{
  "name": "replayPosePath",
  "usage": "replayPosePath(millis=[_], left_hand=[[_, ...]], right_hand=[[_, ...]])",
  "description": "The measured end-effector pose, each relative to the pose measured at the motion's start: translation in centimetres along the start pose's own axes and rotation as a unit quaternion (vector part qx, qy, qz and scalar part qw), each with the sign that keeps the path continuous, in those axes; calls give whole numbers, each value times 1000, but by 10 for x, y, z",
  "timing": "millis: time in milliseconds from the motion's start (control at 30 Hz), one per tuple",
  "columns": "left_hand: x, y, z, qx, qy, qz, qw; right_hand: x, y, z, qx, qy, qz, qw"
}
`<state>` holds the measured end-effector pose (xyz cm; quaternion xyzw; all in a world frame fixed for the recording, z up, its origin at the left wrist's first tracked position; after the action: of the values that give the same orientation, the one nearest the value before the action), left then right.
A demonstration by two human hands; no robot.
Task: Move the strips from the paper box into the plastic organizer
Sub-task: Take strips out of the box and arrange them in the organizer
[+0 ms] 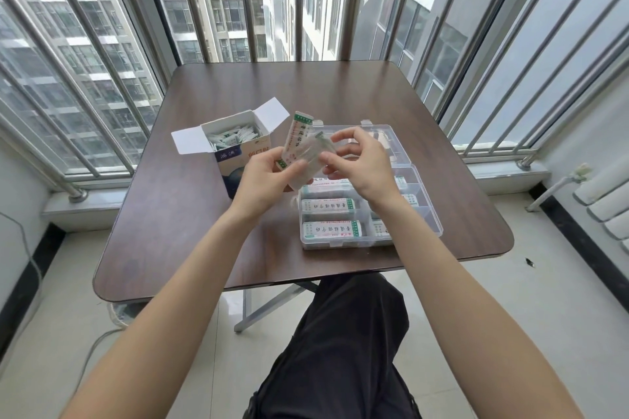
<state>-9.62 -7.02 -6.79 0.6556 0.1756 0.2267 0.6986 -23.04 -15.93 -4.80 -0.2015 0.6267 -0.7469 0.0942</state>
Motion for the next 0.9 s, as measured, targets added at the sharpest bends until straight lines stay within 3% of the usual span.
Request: replayPosePath(millis=[267,467,600,733,900], left_hand=[[4,-1,4,59,-9,-24,998],[20,0,6,2,14,53,998],[24,4,6,-79,30,138,987],[15,13,11,-120,26,178,976],[2,13,24,-166,28,332,928]], right_hand=[[5,4,0,-23,9,48,999],[32,4,8,-76,3,98,992],[46,5,14,-24,-62,-42,997],[38,12,22,16,-131,-203,970],[22,16,29,70,-144,-306,939]])
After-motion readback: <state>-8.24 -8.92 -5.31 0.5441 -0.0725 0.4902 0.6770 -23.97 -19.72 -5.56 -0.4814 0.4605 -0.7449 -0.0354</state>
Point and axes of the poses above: each hand's wrist, its own z-axis towards the middle knuckle, its own x-axis out of the back of the hand, y = z × x, the point moved 1 cm from there along z, towards the middle knuckle, and after that the axes turned 7 degrees about y, right-handed, at the moved point
